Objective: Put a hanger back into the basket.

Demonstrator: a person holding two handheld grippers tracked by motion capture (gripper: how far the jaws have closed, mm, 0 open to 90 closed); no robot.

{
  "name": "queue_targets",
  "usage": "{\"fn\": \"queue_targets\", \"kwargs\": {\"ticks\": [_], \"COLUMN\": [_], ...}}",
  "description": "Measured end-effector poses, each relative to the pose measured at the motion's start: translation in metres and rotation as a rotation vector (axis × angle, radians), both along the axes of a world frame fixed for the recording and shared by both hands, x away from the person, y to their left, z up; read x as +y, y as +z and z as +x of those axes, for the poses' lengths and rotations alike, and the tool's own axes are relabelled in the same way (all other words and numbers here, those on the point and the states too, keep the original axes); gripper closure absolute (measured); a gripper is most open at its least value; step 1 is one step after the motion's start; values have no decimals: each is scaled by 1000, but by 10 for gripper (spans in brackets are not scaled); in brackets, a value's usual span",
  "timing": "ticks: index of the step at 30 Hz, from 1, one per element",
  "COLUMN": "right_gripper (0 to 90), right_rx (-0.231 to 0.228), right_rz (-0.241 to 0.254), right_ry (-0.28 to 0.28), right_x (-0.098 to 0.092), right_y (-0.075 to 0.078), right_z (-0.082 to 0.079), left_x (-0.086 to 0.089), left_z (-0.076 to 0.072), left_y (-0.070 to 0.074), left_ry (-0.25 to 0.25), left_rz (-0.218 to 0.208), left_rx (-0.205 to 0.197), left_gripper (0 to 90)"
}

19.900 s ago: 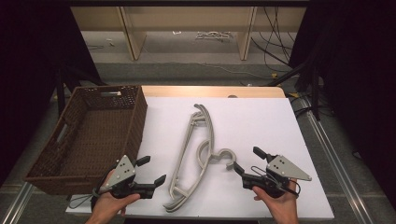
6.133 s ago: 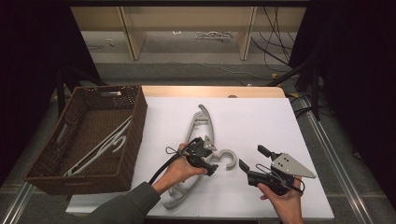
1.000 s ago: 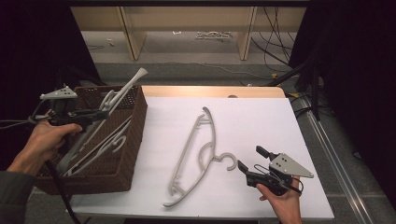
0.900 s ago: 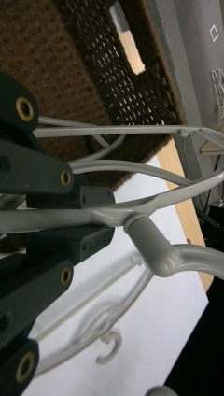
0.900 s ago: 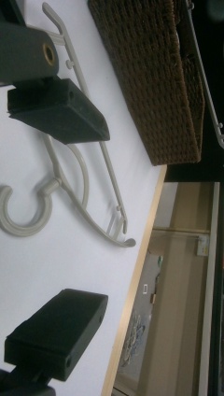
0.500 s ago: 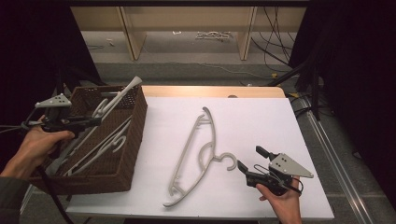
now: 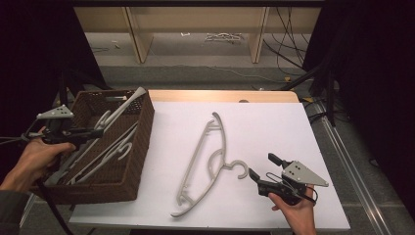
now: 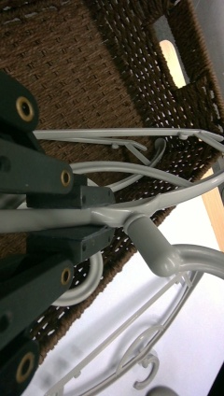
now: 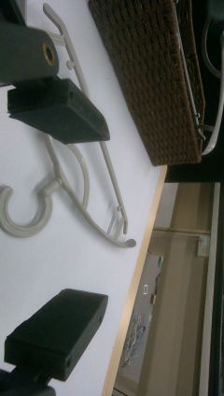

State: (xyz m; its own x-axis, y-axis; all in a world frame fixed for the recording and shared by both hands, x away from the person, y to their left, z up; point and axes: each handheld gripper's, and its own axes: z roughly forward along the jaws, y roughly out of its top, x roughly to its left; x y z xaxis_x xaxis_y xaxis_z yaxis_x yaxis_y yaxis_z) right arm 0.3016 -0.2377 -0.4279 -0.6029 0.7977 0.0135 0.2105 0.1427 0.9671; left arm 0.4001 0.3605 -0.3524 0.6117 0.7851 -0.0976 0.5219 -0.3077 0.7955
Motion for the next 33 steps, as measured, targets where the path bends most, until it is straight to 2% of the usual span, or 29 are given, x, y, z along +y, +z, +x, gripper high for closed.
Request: {"fn": "queue_targets", "kwargs": {"ticks": [2, 4, 5, 6, 7, 8, 10, 21, 23, 24, 25, 27, 30, 31, 32, 33], "right_gripper": [190, 190, 190, 190, 190, 190, 190, 190, 190, 190, 190, 190, 190, 190, 190, 190], "right_rx": [0, -1, -1, -2, 0, 0, 0, -1, 1, -1, 0, 0, 2, 1, -1, 2], "right_rz": [0, 0, -1, -1, 0, 0, 0, -1, -4, -1, -3, -1, 2, 1, 1, -1], "right_ry": [0, 0, 0, 0, 0, 0, 0, 1, 0, 2, 0, -1, 1, 1, 1, -1], "right_x": [0, 0, 0, 0, 0, 0, 0, 0, 0, 0, 0, 0, 0, 0, 0, 0], "right_y": [0, 0, 0, 0, 0, 0, 0, 0, 0, 0, 0, 0, 0, 0, 0, 0], "right_z": [0, 0, 0, 0, 0, 0, 0, 0, 0, 0, 0, 0, 0, 0, 0, -1], "left_x": [0, 0, 2, 1, 2, 1, 3, -5, -5, -7, -7, -12, -18, -19, -20, -22], "left_z": [0, 1, 2, 2, 2, 2, 3, 7, 9, 9, 10, 11, 11, 11, 11, 10], "left_y": [-2, -3, -4, -5, -6, -8, -9, -27, -29, -30, -31, -35, -41, -43, -44, -48], "left_ry": [15, 21, 11, 23, 14, 29, 13, 21, 4, 9, 3, 13, 5, 2, -3, -7], "left_rz": [-16, -4, 22, 11, 31, 14, 44, 84, 121, 121, 141, 141, 183, 208, 216, 210], "left_rx": [4, 11, 13, 18, 27, 25, 38, 88, 102, 101, 107, 111, 123, 137, 155, 156], "left_gripper": [806, 806, 805, 806, 806, 805, 805, 801, 801, 800, 800, 801, 800, 799, 799, 799]}}
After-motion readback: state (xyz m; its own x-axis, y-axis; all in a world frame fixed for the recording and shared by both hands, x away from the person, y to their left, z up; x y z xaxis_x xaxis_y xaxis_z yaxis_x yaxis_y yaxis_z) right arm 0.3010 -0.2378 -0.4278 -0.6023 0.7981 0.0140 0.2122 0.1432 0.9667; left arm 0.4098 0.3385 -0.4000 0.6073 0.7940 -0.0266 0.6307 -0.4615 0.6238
